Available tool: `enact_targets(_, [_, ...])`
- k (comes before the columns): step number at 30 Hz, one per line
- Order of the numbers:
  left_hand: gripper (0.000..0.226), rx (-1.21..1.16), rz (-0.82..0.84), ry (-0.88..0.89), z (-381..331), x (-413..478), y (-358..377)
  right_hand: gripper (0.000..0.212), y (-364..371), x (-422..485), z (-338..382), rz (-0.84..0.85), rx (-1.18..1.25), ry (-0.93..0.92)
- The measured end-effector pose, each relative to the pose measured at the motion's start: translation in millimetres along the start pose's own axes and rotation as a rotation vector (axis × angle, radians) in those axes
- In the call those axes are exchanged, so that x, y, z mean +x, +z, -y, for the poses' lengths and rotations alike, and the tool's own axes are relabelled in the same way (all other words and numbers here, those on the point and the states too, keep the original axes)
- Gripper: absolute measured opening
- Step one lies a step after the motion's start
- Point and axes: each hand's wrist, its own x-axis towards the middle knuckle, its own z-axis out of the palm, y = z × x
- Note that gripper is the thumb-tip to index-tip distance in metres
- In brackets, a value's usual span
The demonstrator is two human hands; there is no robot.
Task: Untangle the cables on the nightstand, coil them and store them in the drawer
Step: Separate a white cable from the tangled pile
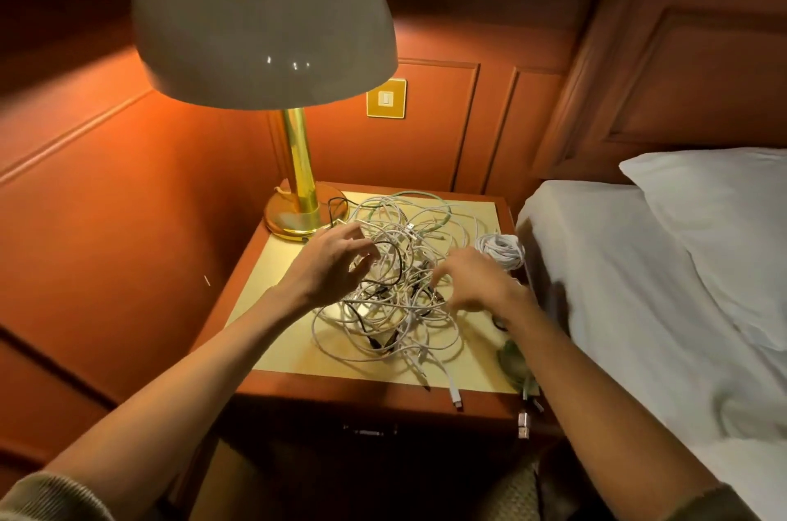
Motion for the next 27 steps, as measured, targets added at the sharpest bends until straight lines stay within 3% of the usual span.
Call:
enact_targets(3, [0.011, -0.054, 0.049, -0.081, 3, -13, -16, 0.018, 4, 2, 13, -0.017, -0.126, 0.02])
enact_targets(7, [0.017, -0.141, 0.157, -0.174, -1, -25, -33, 0.008, -12, 4, 20, -0.082, 0.016, 0.025])
enact_targets(11, [0.066, -0.311, 0.274, -0.304, -12, -27, -50, 0.014, -67, -10, 38, -0.435, 0.452, -0.073])
enact_targets(14, [0.1, -0.422, 0.246, -0.394, -22, -18, -58, 0.013, -128, -33, 64, -0.711, 0.565, -0.253])
enact_targets(17, [0.114, -0.457, 0.121, -0.401, -40, 0, -71, 0.014, -188, -56, 93, -0.772, 0.786, -0.309])
enact_targets(20, [0.117, -0.616, -0.027, -0.451, -61, 27, -85, 0.019, -228, -77, 118, -0.774, 0.987, -0.39])
enact_targets(23, [0.111, -0.758, -0.365, -0.535, -70, 50, -97, 0.021, -250, -98, 131, -0.797, 1.075, -0.463])
enact_targets(25, [0.088, -0.795, -0.574, -0.553, -70, 52, -109, 0.021, -259, -111, 130, -0.829, 1.013, -0.475])
enact_targets(27, [0.054, -0.838, -0.596, -0.541, -56, 45, -118, 0.018, -266, -128, 126, -0.87, 0.905, -0.465])
